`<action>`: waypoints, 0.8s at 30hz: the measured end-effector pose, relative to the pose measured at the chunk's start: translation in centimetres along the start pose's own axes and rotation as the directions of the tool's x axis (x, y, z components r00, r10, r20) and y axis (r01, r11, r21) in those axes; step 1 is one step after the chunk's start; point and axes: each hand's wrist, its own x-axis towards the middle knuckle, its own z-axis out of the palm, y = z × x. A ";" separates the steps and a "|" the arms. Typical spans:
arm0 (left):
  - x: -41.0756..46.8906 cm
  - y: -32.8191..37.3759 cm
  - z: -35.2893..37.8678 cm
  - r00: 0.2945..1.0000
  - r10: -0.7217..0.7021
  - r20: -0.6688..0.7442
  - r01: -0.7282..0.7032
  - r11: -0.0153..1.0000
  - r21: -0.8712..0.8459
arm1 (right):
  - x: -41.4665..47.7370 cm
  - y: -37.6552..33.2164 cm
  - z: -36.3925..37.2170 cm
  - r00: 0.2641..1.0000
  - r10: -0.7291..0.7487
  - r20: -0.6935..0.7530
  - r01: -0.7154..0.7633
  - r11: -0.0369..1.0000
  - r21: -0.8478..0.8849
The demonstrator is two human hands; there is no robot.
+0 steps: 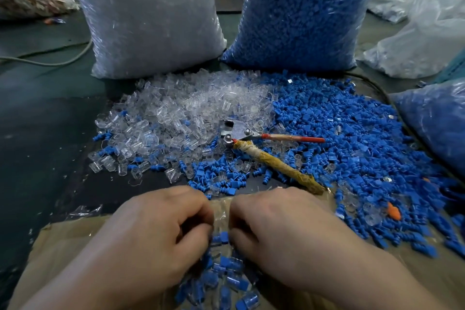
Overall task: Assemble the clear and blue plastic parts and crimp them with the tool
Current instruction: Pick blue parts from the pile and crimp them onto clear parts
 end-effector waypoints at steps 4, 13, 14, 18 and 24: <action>0.1 0.5 0.2 0.999 -0.031 -0.014 0.031 0.999 -0.006 | 0.1 0.2 -0.2 0.999 -0.002 0.044 0.001 1.000 0.026; 1.6 -0.4 1.7 0.962 -0.156 -0.224 0.217 0.934 0.284 | 2.6 0.7 1.5 0.969 0.027 -0.247 -0.062 0.989 -0.135; 1.7 -0.2 1.8 0.963 -0.158 -0.219 0.216 0.938 0.271 | 2.8 0.7 1.6 0.968 0.012 -0.249 -0.048 0.989 -0.137; 2.0 0.0 2.0 0.958 -0.165 -0.235 0.214 0.956 0.200 | 3.2 0.9 1.7 0.968 -0.006 -0.249 -0.013 0.997 -0.077; 2.1 0.3 2.4 0.949 -0.146 -0.277 0.193 0.970 0.147 | 3.5 0.9 1.9 0.970 -0.025 -0.241 0.024 1.000 -0.004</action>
